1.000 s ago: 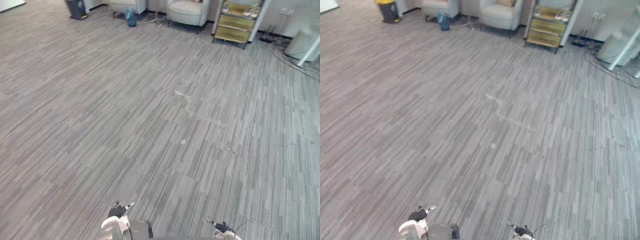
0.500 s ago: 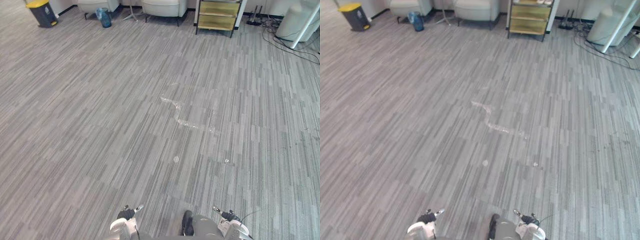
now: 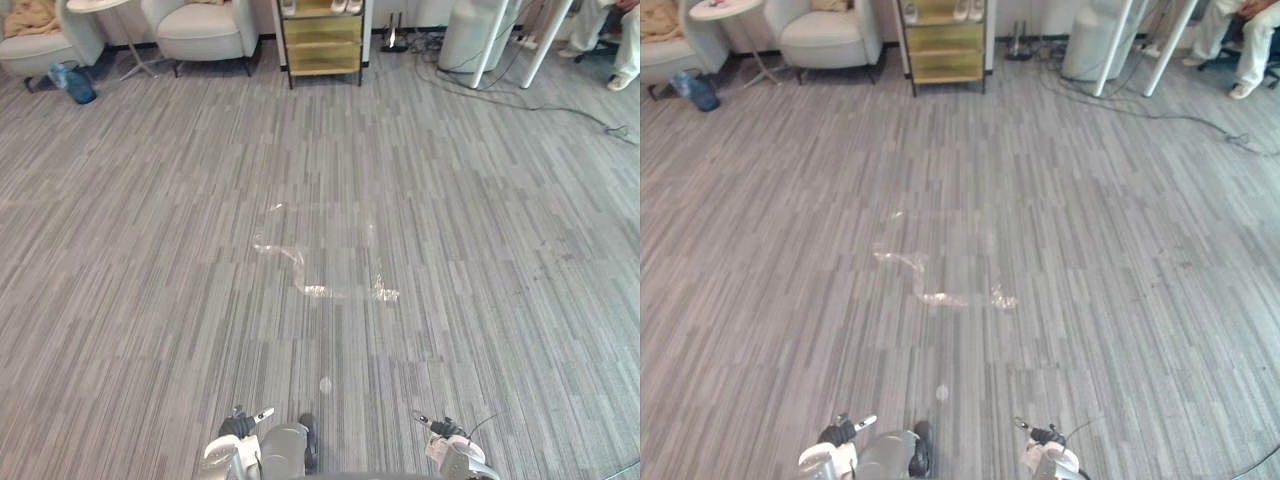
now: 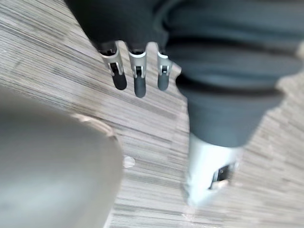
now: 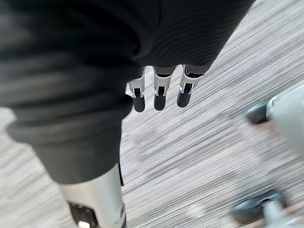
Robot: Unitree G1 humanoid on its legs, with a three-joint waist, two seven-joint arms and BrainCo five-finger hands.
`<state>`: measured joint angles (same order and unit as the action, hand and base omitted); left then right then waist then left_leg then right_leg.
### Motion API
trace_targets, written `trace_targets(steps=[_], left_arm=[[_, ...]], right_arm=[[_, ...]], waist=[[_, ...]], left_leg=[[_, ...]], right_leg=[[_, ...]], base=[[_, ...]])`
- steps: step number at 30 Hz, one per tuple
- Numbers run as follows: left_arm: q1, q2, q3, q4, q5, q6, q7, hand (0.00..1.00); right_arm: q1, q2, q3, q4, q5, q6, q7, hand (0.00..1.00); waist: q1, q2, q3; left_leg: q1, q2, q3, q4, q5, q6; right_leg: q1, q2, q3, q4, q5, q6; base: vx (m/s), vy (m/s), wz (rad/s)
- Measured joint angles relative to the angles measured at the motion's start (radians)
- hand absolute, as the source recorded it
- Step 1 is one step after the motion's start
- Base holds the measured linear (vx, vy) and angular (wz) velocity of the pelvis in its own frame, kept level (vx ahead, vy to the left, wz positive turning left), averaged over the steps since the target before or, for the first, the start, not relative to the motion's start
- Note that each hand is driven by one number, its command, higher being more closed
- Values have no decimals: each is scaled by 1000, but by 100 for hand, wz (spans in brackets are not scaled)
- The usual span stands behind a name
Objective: Pick up cushions and gather them together orderly.
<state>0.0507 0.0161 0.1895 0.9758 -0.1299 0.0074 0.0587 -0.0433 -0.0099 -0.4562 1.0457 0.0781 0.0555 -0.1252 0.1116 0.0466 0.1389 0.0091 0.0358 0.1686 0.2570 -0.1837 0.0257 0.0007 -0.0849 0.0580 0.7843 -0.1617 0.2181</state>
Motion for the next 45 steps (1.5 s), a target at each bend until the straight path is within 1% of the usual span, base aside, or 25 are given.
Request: trace_targets(steps=[2, 3, 5, 8, 9, 10, 12, 14, 15, 16, 18, 20, 22, 23, 25, 26, 29, 31, 33, 36, 39, 40, 41, 42, 45], left_arm=[[-13, 3, -13, 11, 0, 4, 1, 0], [-31, 1, -15, 20, 0, 5, 2, 0], [-42, -1, -17, 34, 0, 4, 3, 0], [-45, 8, -22, 36, 2, 1, 2, 0], [-40, -5, -16, 45, 4, 1, 2, 0], [-31, -19, -7, 57, 11, 2, -1, 0], [2, -42, 42, 47, 13, 4, -1, 0], [-1, -47, 74, 33, 12, 9, -1, 0], [5, -47, 75, 10, 12, 8, -2, 0], [9, -46, 78, -15, 12, 5, -3, 0], [18, -34, 55, -27, 12, -1, -4, 0], [17, -28, 34, -27, 12, -3, -5, 0], [13, -25, 24, -21, 14, -3, -4, 0], [9, -21, 18, -20, 13, -4, -4, 0], [-3, 1, 4, -8, 23, -2, -4, 0], [-10, 9, -8, 0, 27, -1, -5, 0], [-14, 22, -19, 11, 27, 1, -4, 0], [-18, 21, -49, 16, 25, 4, -7, 0], [-20, 40, -54, 25, 20, 7, -8, 0], [-19, 34, -53, 44, 19, 9, -5, 0], [-29, 28, -51, 48, 20, 6, -5, 0], [-25, 32, -51, 49, 21, 6, -5, 0], [-24, 40, -48, 58, 22, 7, -5, 0], [-17, 24, -45, 60, 23, 8, -6, 0], [-8, -13, -10, 42, 37, 7, -11, 0]], right_arm=[[29, 4, 19, -13, 0, -2, 2, 0], [43, -6, 21, -39, -1, -3, 6, 0], [63, -16, 16, -41, 0, -4, 6, 0], [78, -18, -25, -39, 4, -6, 4, 0], [90, -25, -57, -28, 5, -5, 4, 0], [89, -37, -74, -14, 4, -2, 2, 0], [83, -40, -84, -11, 4, 2, -2, 0], [84, -41, -80, -15, 6, 3, -5, 0], [88, -39, -65, -19, 7, 4, -8, 0], [88, -29, -43, -27, 7, 5, -9, 0], [78, -20, -34, -32, 10, 4, -6, 0], [51, -18, -47, -29, 10, 4, -4, 0], [41, -20, -53, -29, 11, 4, -3, 0], [50, -29, -53, -19, 11, 4, -3, 0], [48, -24, -51, 8, 11, 6, -3, 0], [48, -20, -52, 9, 11, 7, -3, 0], [58, -9, -51, 6, 9, 12, -1, 0], [68, 0, -50, -4, 9, 9, 6, 0], [73, 17, -36, -7, 9, 10, 9, 0], [80, 9, -31, -21, 9, 2, 15, 0], [79, 12, -33, -33, 9, -5, 18, 0], [81, 12, -33, -29, 9, -6, 18, 0], [84, 7, -39, -18, 12, -7, 18, 0], [81, -6, -54, -14, 9, -7, 17, 0], [83, -9, -62, -12, 12, -8, 15, 0]], waist=[[-7, -3, 4], [-18, 5, 9], [-50, 5, 10], [-73, -18, 13], [-82, -7, 14], [-74, 13, 4], [-64, 34, -10], [-70, 38, -2], [-57, 33, 10], [-42, 26, 16], [-31, 19, 16], [-28, 17, 15], [-26, 17, 14], [-13, 5, 11], [-11, -31, -1], [-16, -35, -5], [-14, -53, -3], [-24, -44, 0], [-31, -65, 8], [-58, -48, 14], [-59, -49, 14], [-59, -57, 13], [-65, -74, 14], [-65, -36, 7], [-63, -7, 1]], left_leg=[[101, -14, -9, -68, -17, -6], [167, -11, -21, -109, -22, 1], [216, 3, -61, -117, -27, 10], [263, 5, -145, -121, -69, 7], [295, 22, -203, -120, -121, -28], [294, 41, -211, -106, -123, -31], [215, 62, -219, 70, -119, -38], [54, 85, -214, 407, -25, -147], [-23, 122, -177, 579, 12, -152], [-83, 154, -106, 681, -6, -128], [-155, 163, -3, 653, -43, -93], [-188, 127, 87, 399, -56, -86], [-199, 65, 96, 88, 10, -83], [-192, 27, 81, -45, 180, -65], [-175, -18, 82, -71, 182, -21], [-164, -25, 87, -64, 179, -13], [-112, -35, 92, -36, 135, 26], [-1, -33, 44, -108, 74, 3], [84, -53, 27, -136, 56, 10], [196, -30, 1, -193, 43, 15], [236, 1, -26, -208, -6, -26], [247, -4, -36, -205, -22, -37], [278, -14, -62, -195, -57, -58], [285, 12, -68, -180, -63, -61], [200, 50, -69, 49, -68, -71]], right_leg=[[-104, -41, -110, 123, -72, -72], [-156, -42, -183, 89, -115, -134], [-198, -27, -246, -68, -130, -159], [-246, 1, -151, -402, 1, -149], [-243, 17, -141, -393, 86, -184], [-250, 29, -150, -365, 53, -185], [-238, 29, -190, -341, -5, -212], [-156, 29, -241, -383, -35, -229], [-82, 36, -257, -429, -40, -240], [-5, 38, -271, -481, -45, -246], [90, 31, -287, -568, -44, -243], [151, 18, -297, -630, -46, -228], [196, 11, -308, -668, -60, -205], [234, 5, -306, -697, -75, -177], [251, -29, -299, -701, -74, -154], [251, -43, -291, -689, -67, -142], [200, -57, -219, -478, -10, -91], [53, -74, -201, -87, 63, -49], [-53, -105, -190, 129, -13, -78], [-157, -87, -257, 41, -98, -139], [-220, -33, -282, -331, -19, -158], [-219, -23, -265, -431, 44, -161], [-206, -15, -220, -481, 160, -223], [-204, 0, -237, -455, 132, -223], [-147, 17, -272, -488, 66, -233]], base=[[389, 39, 5], [414, -18, 34], [471, -94, 71], [443, -199, 94], [487, -265, 74], [485, -251, 47], [513, -248, 28], [476, -216, 77], [457, -165, 57], [439, -149, 27], [349, -111, 12], [371, -35, 7], [448, 96, 9], [537, 152, 2], [401, 96, 15], [510, 130, 20], [498, 178, 16], [380, 136, 31], [368, 18, 35], [342, -44, 38], [336, -145, 38], [418, -234, 31], [433, -222, 22], [429, -200, 19], [378, -193, 29]])
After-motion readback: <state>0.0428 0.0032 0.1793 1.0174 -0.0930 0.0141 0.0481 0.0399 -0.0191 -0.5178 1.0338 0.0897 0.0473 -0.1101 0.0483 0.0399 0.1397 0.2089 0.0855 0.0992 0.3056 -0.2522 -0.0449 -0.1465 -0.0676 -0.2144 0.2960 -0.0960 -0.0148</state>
